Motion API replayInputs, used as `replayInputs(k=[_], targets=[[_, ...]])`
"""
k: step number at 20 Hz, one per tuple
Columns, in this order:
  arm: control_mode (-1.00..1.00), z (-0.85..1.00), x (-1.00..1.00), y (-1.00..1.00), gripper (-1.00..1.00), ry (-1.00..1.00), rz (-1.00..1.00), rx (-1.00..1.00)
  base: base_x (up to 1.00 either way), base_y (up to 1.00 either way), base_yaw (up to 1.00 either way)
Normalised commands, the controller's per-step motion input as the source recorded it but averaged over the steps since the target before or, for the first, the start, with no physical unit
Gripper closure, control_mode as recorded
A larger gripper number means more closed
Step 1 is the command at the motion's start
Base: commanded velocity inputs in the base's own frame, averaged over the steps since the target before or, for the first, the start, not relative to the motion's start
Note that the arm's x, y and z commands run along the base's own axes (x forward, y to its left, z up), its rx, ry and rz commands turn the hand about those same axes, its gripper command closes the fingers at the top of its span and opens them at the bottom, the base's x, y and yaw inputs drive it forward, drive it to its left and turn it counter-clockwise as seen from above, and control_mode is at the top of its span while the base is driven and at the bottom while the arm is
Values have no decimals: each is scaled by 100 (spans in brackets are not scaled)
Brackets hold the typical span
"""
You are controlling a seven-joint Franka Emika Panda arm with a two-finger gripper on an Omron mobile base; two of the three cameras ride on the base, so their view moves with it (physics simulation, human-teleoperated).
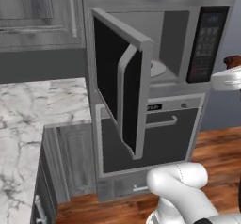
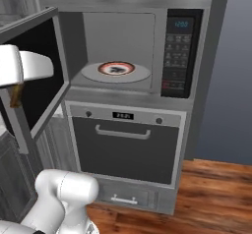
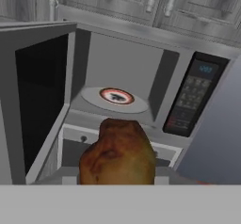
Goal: Transport the chicken drumstick from the fridge to the microwave and turn on the microwave.
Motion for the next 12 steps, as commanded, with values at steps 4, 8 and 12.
replayInputs(k=[4,8,12], targets=[[100,0,0,0,100,0,0,0,29,-26,0],[100,0,0,0,100,0,0,0,37,-17,0],[100,0,0,0,100,0,0,0,52,-9,0]])
